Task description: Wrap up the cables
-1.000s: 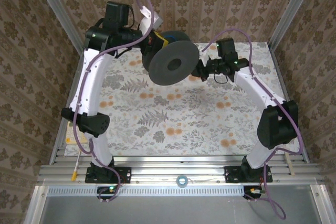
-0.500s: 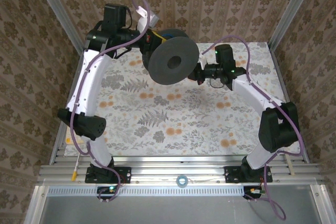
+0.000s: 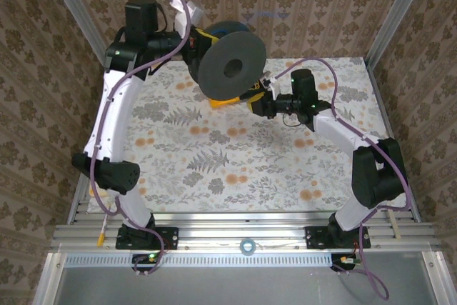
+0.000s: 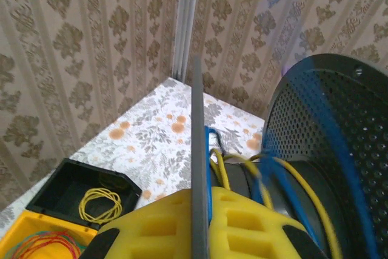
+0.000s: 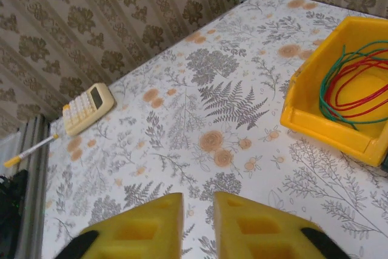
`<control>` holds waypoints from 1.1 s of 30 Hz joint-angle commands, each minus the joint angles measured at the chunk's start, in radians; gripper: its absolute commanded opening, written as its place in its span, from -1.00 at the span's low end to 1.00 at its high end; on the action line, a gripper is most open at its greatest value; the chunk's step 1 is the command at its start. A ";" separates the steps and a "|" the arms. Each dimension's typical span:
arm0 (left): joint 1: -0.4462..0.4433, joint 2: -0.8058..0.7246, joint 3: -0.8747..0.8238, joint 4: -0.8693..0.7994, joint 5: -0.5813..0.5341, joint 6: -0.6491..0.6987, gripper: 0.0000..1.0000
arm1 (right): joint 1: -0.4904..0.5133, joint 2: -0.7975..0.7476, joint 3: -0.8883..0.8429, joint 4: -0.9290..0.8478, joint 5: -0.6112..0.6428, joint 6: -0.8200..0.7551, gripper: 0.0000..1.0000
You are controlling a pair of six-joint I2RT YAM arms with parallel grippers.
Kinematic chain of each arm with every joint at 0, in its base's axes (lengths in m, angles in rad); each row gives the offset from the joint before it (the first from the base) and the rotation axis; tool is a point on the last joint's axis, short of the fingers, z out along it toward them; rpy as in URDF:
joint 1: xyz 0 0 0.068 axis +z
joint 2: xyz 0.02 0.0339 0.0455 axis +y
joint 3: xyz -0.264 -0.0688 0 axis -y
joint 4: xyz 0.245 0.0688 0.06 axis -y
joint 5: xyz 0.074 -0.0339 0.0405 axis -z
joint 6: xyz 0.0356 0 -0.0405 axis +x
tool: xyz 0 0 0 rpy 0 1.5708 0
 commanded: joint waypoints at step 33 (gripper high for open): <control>-0.269 0.174 0.125 -0.344 -0.722 0.294 -1.00 | -0.120 -0.195 0.510 -0.487 0.030 0.119 0.97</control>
